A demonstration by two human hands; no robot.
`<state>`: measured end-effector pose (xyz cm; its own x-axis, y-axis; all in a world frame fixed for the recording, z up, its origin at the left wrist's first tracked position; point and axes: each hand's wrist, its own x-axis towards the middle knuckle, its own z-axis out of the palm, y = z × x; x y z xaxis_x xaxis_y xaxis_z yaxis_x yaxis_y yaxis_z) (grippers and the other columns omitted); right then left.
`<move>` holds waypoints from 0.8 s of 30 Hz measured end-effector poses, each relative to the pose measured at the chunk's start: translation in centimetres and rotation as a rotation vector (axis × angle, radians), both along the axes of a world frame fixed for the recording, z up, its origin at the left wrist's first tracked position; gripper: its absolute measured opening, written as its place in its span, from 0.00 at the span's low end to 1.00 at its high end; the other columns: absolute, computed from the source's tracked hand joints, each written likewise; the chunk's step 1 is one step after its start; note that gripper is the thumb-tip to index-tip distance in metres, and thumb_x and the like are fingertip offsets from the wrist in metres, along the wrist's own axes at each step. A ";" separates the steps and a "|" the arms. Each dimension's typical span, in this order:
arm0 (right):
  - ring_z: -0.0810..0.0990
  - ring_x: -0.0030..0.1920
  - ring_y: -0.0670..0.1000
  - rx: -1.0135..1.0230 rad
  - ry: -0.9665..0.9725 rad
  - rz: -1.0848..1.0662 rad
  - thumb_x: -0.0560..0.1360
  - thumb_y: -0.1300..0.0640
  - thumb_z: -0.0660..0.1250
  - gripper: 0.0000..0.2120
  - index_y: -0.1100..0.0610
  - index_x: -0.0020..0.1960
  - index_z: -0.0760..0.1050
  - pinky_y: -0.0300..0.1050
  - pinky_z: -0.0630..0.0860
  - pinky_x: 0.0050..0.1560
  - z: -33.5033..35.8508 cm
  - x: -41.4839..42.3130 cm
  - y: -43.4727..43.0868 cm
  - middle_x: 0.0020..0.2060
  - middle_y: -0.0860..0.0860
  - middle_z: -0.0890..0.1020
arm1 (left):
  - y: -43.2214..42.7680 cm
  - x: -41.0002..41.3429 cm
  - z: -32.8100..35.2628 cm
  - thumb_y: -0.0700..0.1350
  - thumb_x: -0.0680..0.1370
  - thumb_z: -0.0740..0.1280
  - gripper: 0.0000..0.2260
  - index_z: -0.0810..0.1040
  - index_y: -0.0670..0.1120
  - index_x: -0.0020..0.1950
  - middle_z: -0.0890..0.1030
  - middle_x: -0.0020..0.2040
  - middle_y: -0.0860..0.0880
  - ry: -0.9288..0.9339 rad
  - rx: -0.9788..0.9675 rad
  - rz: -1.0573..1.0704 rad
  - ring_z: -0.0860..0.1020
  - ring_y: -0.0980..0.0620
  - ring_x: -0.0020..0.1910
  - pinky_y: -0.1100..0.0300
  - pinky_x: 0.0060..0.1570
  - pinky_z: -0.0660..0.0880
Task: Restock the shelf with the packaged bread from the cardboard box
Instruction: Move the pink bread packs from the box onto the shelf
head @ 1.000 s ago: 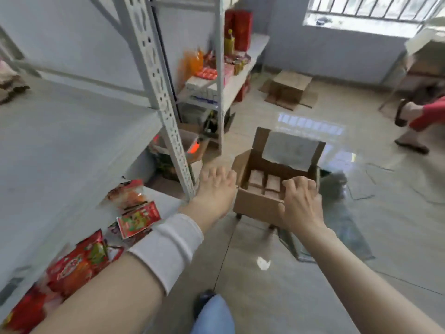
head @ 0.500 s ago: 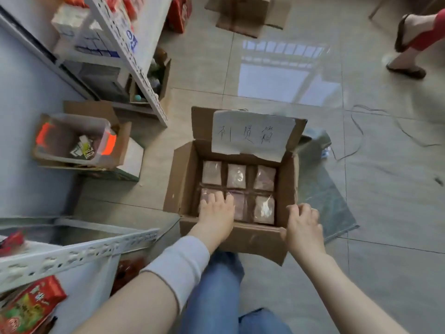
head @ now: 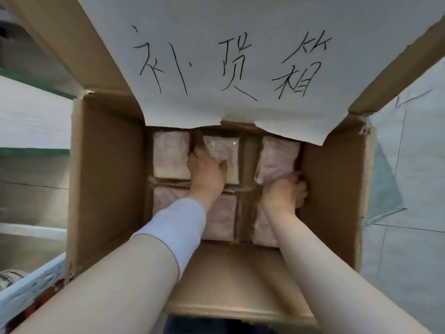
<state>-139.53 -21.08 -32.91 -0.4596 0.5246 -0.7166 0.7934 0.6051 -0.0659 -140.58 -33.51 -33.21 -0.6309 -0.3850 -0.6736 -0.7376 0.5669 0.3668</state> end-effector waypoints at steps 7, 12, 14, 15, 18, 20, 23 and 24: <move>0.60 0.70 0.62 0.010 0.067 -0.058 0.72 0.47 0.69 0.39 0.63 0.72 0.55 0.53 0.55 0.68 0.5 0.1 0.2 0.69 0.62 0.66 | -1.3 -1.3 -0.9 0.50 0.73 0.69 0.27 0.66 0.39 0.67 0.74 0.63 0.39 0.046 -0.009 0.200 0.72 0.40 0.63 0.47 0.63 0.70; 0.71 0.63 0.63 -0.118 0.009 -0.073 0.69 0.42 0.70 0.31 0.65 0.60 0.71 0.57 0.68 0.64 2.4 -0.2 1.1 0.60 0.62 0.75 | -2.2 -1.5 0.6 0.46 0.71 0.72 0.19 0.74 0.42 0.59 0.78 0.56 0.42 0.068 0.195 0.255 0.76 0.46 0.55 0.67 0.48 0.68; 0.76 0.57 0.60 -0.275 0.038 -0.251 0.68 0.46 0.73 0.33 0.63 0.65 0.67 0.54 0.74 0.60 3.6 -0.3 1.7 0.59 0.59 0.76 | -2.0 -1.1 1.7 0.44 0.70 0.73 0.16 0.72 0.43 0.54 0.78 0.51 0.45 0.111 0.264 0.255 0.76 0.49 0.49 0.69 0.43 0.67; 0.79 0.52 0.58 -0.369 0.048 -0.374 0.68 0.49 0.73 0.34 0.61 0.68 0.65 0.52 0.76 0.56 4.6 -0.1 2.1 0.58 0.56 0.76 | -1.8 -0.8 2.5 0.42 0.70 0.73 0.16 0.72 0.43 0.53 0.78 0.50 0.45 0.131 0.295 0.260 0.75 0.49 0.48 0.70 0.42 0.67; 0.79 0.45 0.54 -0.525 0.062 -0.495 0.70 0.54 0.73 0.27 0.58 0.64 0.67 0.53 0.78 0.53 7.8 1.5 3.5 0.56 0.56 0.77 | -1.7 0.8 5.5 0.40 0.71 0.72 0.17 0.71 0.41 0.56 0.77 0.50 0.46 0.207 0.318 0.279 0.75 0.51 0.49 0.68 0.46 0.68; 0.80 0.49 0.57 -0.550 0.082 -0.450 0.71 0.56 0.72 0.18 0.60 0.57 0.70 0.54 0.78 0.54 10.7 3.4 4.4 0.55 0.59 0.79 | -2.2 2.5 8.4 0.40 0.71 0.72 0.16 0.70 0.45 0.55 0.77 0.50 0.48 0.275 0.323 0.326 0.76 0.50 0.51 0.62 0.51 0.71; 0.80 0.47 0.52 -0.687 0.063 -0.422 0.73 0.60 0.68 0.18 0.64 0.60 0.70 0.48 0.76 0.54 16.1 6.4 5.3 0.52 0.57 0.79 | -4.0 6.0 13.9 0.44 0.71 0.72 0.16 0.70 0.50 0.54 0.76 0.49 0.55 0.358 0.319 0.429 0.75 0.54 0.52 0.63 0.53 0.69; 0.79 0.48 0.53 -0.713 0.057 -0.370 0.74 0.59 0.68 0.18 0.64 0.60 0.70 0.50 0.75 0.57 17.8 7.4 5.5 0.52 0.57 0.79 | -4.7 7.5 15.9 0.45 0.72 0.72 0.15 0.70 0.51 0.54 0.76 0.48 0.57 0.391 0.322 0.469 0.75 0.56 0.51 0.65 0.52 0.69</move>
